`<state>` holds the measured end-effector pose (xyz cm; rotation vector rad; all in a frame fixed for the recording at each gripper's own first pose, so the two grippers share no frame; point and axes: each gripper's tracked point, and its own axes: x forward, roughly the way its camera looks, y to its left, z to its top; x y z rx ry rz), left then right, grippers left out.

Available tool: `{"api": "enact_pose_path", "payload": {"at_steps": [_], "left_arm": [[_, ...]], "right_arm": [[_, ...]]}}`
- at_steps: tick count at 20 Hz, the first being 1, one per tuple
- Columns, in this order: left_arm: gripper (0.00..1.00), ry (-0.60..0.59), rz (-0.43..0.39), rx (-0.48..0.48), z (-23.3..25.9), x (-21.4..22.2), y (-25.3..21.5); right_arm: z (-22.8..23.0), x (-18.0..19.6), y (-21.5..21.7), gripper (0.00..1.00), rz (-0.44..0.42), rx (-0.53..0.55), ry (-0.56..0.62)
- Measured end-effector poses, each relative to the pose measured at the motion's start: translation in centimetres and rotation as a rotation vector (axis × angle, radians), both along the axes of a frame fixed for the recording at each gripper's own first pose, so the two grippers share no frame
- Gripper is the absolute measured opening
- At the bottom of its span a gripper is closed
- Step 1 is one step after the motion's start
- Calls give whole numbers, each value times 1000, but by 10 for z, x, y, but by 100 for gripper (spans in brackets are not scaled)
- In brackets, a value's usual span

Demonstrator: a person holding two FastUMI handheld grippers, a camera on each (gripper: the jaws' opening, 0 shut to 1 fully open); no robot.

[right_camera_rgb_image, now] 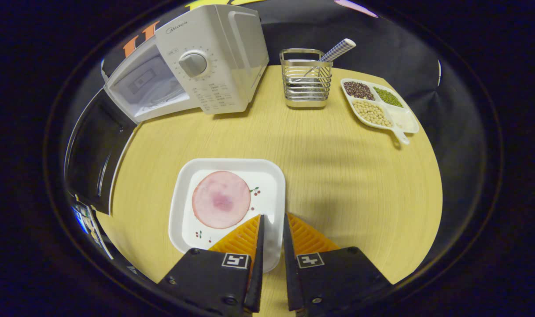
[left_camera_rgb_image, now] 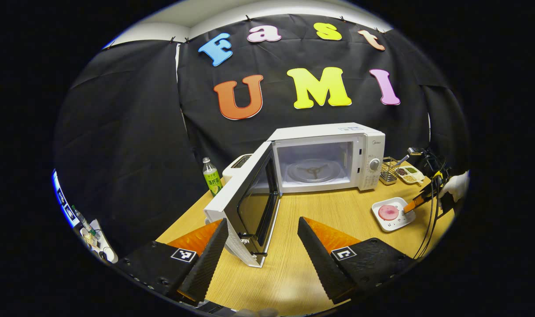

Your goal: Open the microwave oven with the left hand, put the food in, and close the microwave oven.

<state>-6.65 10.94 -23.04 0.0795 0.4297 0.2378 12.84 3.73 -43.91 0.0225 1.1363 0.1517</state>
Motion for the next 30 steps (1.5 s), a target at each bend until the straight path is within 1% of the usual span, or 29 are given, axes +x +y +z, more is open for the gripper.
{"api": "enact_pose_path", "payload": {"at_steps": [1,2,3,4,6,10,11,12,15,18,19,20,21,22,23,25,26,27,28,30], "left_arm": [[95,-7,7,-3,2,0,3],[95,-13,10,-6,4,2,3],[95,-19,12,-9,6,2,4],[95,-26,12,-10,7,3,6],[95,-31,11,-8,6,5,8],[95,-36,4,-9,8,1,12],[95,-35,0,-5,9,-1,14],[95,-32,-3,1,9,-2,16],[95,-24,-12,8,11,-11,22],[95,-16,-22,23,13,-13,26],[95,-16,-26,29,15,-13,27],[95,-18,-32,34,18,-14,26],[95,-18,-36,37,19,-13,24],[95,-22,-43,40,21,-11,23],[95,-26,-52,41,23,-11,21],[95,-33,-61,38,24,-9,16],[95,-35,-62,35,24,-8,14],[95,-36,-59,33,24,-8,14],[95,-36,-56,27,22,-8,14],[95,-40,-52,20,22,-7,12]], "right_arm": [[-1,0,-1,15,-11,-11,7],[1,1,-6,20,-22,-28,12],[2,1,-3,1,-44,-16,27],[-1,1,-3,4,-52,-5,38],[-1,-3,-1,4,-53,21,69],[1,-16,8,4,-132,133,89],[3,-17,11,4,-164,166,73],[5,-19,14,3,-181,204,68],[20,-19,28,4,-229,337,2],[29,-20,35,4,-275,415,-44],[34,-17,41,4,-289,465,-59],[34,-19,44,4,-301,478,-59],[31,-21,38,3,-313,447,-55],[26,-24,35,3,-306,422,-40],[21,-29,33,4,-290,402,-6],[21,-28,36,3,-264,395,13],[20,-28,35,4,-246,375,11],[18,-27,33,0,-236,347,17],[15,-27,32,3,-234,330,36],[14,-26,35,3,-229,334,62]]}}
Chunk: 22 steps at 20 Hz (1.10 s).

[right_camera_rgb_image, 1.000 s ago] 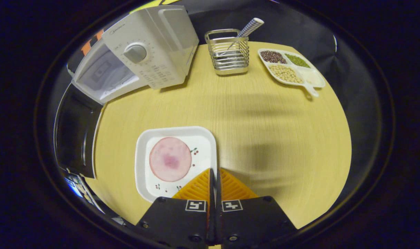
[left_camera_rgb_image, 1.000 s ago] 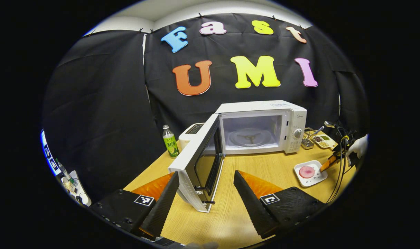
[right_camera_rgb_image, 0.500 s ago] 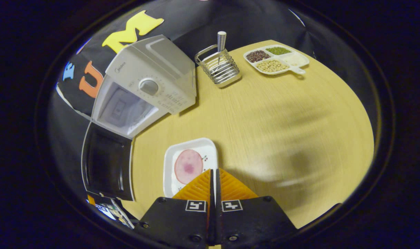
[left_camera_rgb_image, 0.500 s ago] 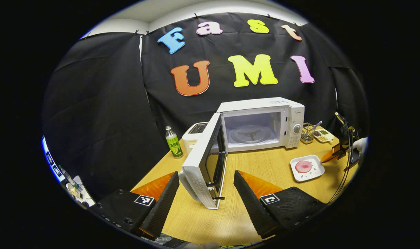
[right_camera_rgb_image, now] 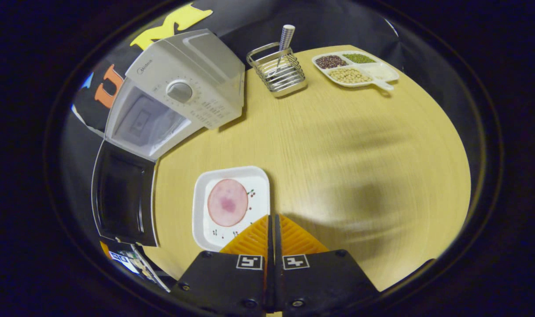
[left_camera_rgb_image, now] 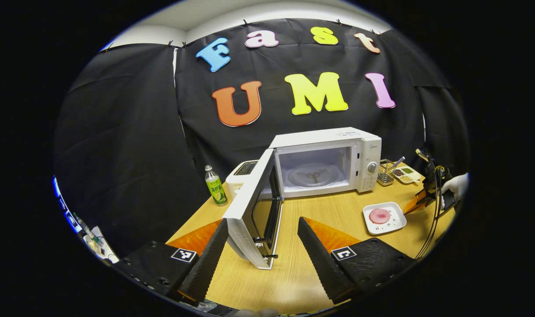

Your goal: Open the microwave oven with the left hand, put the food in, and close the microwave oven.

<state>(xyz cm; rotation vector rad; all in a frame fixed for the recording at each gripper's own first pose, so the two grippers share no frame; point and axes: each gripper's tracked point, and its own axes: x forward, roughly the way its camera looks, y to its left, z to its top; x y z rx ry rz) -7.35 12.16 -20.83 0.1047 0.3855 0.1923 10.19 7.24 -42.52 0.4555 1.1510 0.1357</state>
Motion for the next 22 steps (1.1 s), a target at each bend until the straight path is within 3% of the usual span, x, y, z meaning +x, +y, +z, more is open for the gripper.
{"api": "enact_pose_path", "payload": {"at_steps": [3,7,15,22], "left_arm": [[95,-4,18,-9,0,0,4],[95,-6,43,-31,-5,1,9],[95,-2,40,-47,-11,4,10],[95,5,37,-52,-17,6,16]], "right_arm": [[0,3,2,0,22,-7,21],[2,1,11,4,8,59,64],[-5,-1,19,4,46,55,116],[-16,-4,34,4,-1,58,202]]}}
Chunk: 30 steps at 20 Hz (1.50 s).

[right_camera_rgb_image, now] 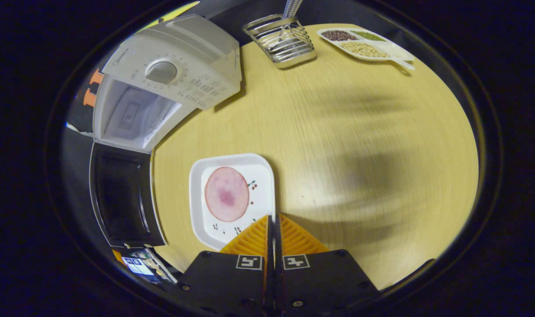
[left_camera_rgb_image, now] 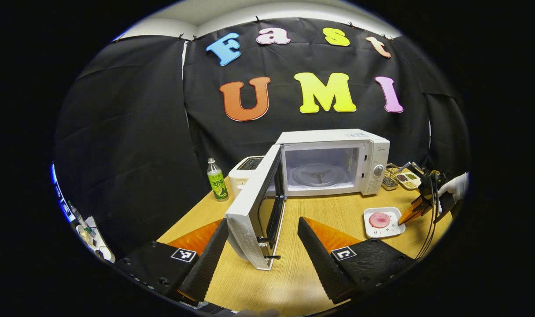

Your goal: Open the microwave oven with the left hand, put the food in, and close the microwave oven.

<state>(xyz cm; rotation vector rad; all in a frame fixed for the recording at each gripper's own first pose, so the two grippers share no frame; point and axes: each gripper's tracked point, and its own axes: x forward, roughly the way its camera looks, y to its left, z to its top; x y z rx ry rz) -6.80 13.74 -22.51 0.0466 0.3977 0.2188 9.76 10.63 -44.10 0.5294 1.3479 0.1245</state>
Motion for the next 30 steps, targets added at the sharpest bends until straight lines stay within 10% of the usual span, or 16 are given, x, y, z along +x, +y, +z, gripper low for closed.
{"api": "enact_pose_path", "payload": {"at_steps": [14,30], "left_arm": [[95,44,5,31,-3,-12,11],[95,-2,-34,29,25,-11,-15]], "right_arm": [[24,16,29,4,-132,211,-216],[76,91,167,0,-610,462,-501]]}}
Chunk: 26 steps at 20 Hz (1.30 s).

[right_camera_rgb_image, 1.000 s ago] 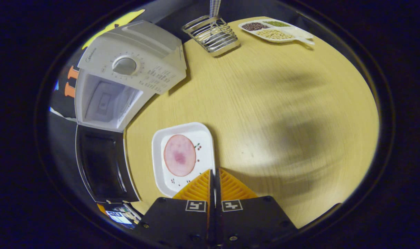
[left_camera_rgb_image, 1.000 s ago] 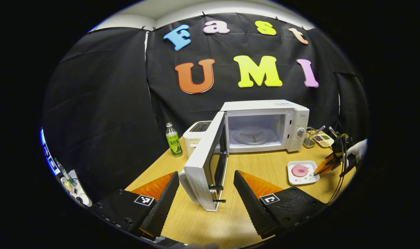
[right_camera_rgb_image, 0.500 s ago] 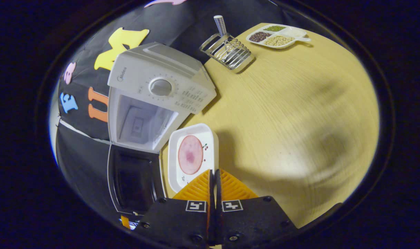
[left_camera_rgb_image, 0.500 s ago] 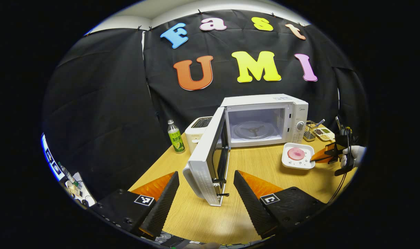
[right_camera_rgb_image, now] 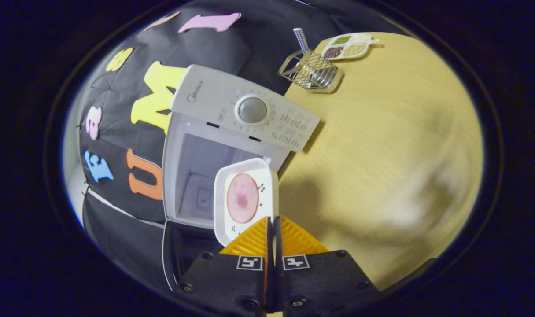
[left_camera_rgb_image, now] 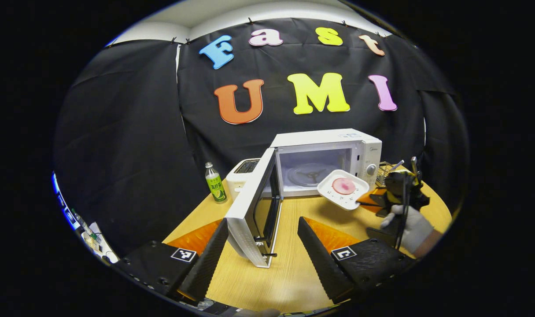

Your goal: Open the microwave oven with the left hand, put the food in, and close the microwave oven.

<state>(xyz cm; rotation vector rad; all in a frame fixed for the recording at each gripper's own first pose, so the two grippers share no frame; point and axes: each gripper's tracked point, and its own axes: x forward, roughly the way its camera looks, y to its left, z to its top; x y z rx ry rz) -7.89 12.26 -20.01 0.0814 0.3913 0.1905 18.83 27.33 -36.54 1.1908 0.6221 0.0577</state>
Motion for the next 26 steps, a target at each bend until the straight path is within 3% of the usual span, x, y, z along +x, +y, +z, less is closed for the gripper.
{"api": "enact_pose_path", "payload": {"at_steps": [4,5,8,16,19,21,26], "left_arm": [[95,16,10,18,-5,-6,9],[95,22,17,13,-8,-8,12],[95,37,49,-22,-16,-10,20],[95,44,76,-5,-22,-9,35],[96,47,72,-7,-25,-9,35],[95,54,79,-12,-27,-10,36],[96,52,59,-16,-26,-11,29]], "right_arm": [[-1,32,33,4,-110,20,-10],[2,41,39,0,-124,22,-26],[7,72,51,3,-182,22,-62],[-9,140,70,0,-273,41,-21],[-11,154,65,5,-329,30,-20],[-10,152,68,0,-314,-6,-33],[14,152,79,17,-246,-8,-150]]}}
